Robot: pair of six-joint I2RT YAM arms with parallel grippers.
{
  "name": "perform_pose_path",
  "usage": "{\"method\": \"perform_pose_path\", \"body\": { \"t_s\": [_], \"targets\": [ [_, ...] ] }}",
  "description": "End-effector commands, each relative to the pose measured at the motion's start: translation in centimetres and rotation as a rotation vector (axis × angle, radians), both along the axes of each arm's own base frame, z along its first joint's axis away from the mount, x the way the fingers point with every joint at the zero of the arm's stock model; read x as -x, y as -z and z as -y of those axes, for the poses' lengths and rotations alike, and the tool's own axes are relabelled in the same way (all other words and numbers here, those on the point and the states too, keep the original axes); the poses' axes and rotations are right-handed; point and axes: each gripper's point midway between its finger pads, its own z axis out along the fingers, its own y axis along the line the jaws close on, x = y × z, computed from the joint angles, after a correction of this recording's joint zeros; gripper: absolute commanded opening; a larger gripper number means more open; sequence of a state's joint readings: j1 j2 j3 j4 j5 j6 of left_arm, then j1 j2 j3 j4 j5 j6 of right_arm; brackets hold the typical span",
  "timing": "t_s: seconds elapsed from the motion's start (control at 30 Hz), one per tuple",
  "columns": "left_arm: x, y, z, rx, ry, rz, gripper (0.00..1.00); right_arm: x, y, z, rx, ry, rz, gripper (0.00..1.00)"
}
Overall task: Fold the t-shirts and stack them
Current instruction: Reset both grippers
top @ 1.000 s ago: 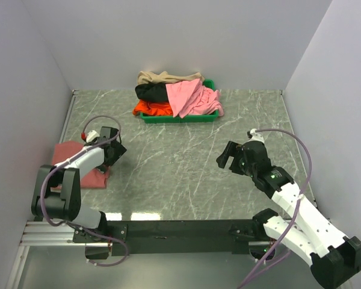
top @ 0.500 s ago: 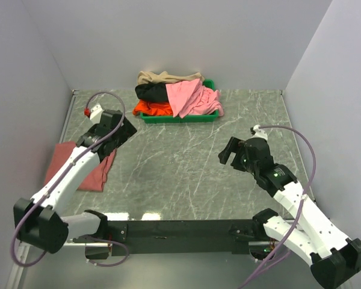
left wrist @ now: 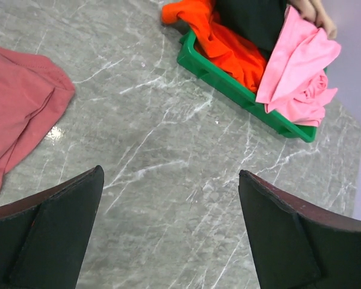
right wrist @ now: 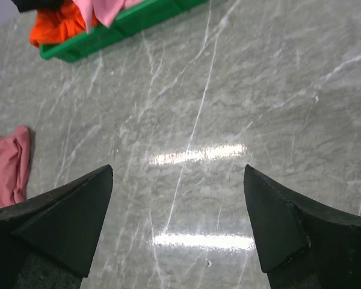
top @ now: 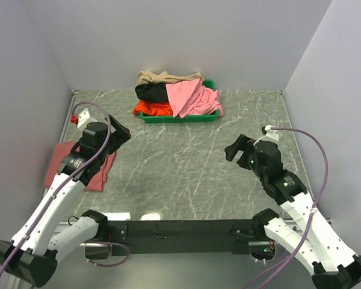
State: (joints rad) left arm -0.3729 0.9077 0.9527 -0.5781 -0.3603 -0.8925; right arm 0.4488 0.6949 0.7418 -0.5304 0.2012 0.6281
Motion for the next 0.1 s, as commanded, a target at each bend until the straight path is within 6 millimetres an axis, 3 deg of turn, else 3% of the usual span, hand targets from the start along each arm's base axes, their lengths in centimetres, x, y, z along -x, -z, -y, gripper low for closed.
{"method": "perform_pose_path", "body": {
  "t_s": [0.0, 0.07],
  "targets": [
    [-0.10, -1.33, -0.14, -0.002, 0.005, 0.072, 0.99, -0.50, -1.07, 1.37, 0.021, 0.055, 0.082, 0.95],
    [0.12, -1.30, -0.48, -0.004, -0.008, 0.075, 0.99, -0.39, -1.73, 1.65, 0.016, 0.064, 0.109, 0.96]
  ]
}}
